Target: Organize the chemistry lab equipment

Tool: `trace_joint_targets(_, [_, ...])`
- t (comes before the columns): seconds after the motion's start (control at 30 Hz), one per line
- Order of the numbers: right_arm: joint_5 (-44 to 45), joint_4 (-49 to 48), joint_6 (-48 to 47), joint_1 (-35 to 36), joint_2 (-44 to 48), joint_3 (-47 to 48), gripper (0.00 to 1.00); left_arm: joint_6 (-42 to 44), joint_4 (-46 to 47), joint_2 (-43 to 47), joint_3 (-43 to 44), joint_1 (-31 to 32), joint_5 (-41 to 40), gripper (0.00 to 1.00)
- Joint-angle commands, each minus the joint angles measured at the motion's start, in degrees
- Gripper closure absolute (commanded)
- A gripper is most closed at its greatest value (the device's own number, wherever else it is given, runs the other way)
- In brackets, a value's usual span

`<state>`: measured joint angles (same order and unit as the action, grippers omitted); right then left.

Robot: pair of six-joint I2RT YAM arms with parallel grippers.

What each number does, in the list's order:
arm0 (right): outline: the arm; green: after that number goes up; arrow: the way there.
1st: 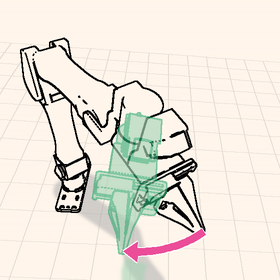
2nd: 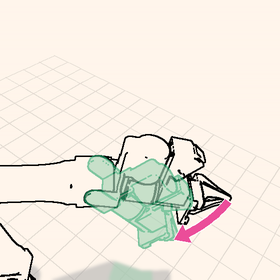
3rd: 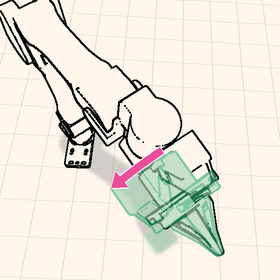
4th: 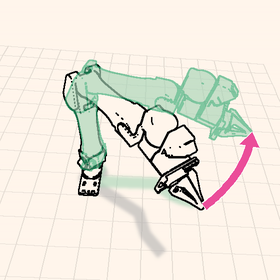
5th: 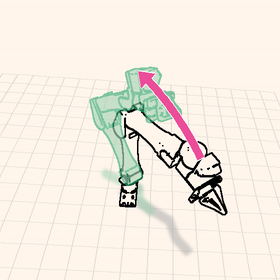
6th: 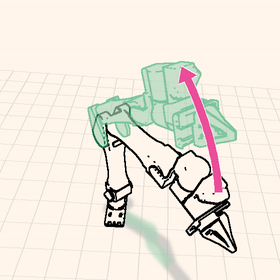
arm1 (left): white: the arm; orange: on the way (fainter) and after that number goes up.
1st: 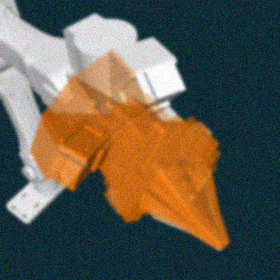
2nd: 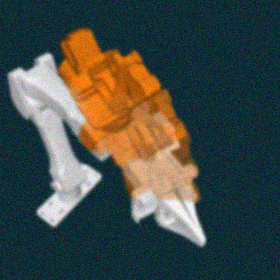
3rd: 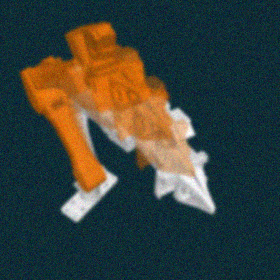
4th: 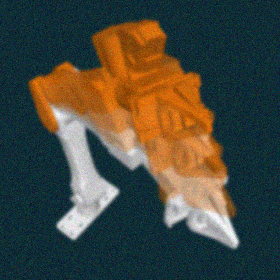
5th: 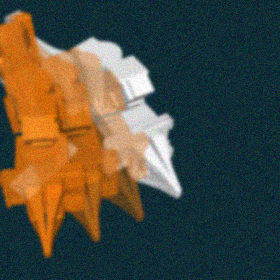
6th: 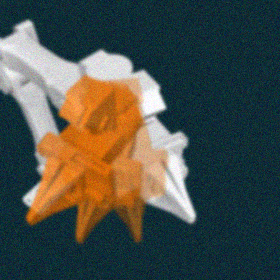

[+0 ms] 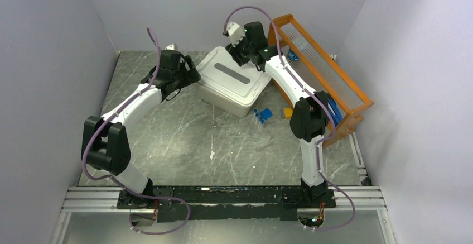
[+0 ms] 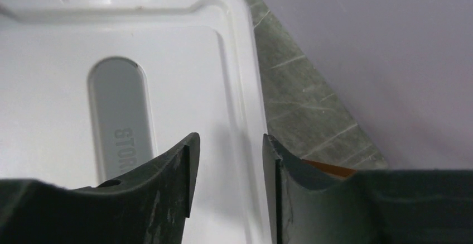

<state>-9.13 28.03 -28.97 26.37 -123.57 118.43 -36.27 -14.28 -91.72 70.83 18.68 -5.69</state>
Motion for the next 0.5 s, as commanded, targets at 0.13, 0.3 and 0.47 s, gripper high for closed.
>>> trace_joint_targets(0.13, [8.9, 0.2, 23.3, -0.2, 7.8, 2.9, 0.44, 3.4, -0.9, -1.1, 5.8, -0.8, 0.3, 0.14])
trace_joint_targets(0.3, [19.9, 0.4, 38.0, 0.7, 15.7, -7.1, 0.44, 7.5, -0.3, -3.5, 7.7, -0.9, -0.3, 0.15])
trace_joint_targets(0.47, [30.9, 3.2, 46.9, 1.7, 23.7, -19.0, 0.47, 11.1, 1.2, -5.4, 7.4, -1.2, -0.2, 0.18])
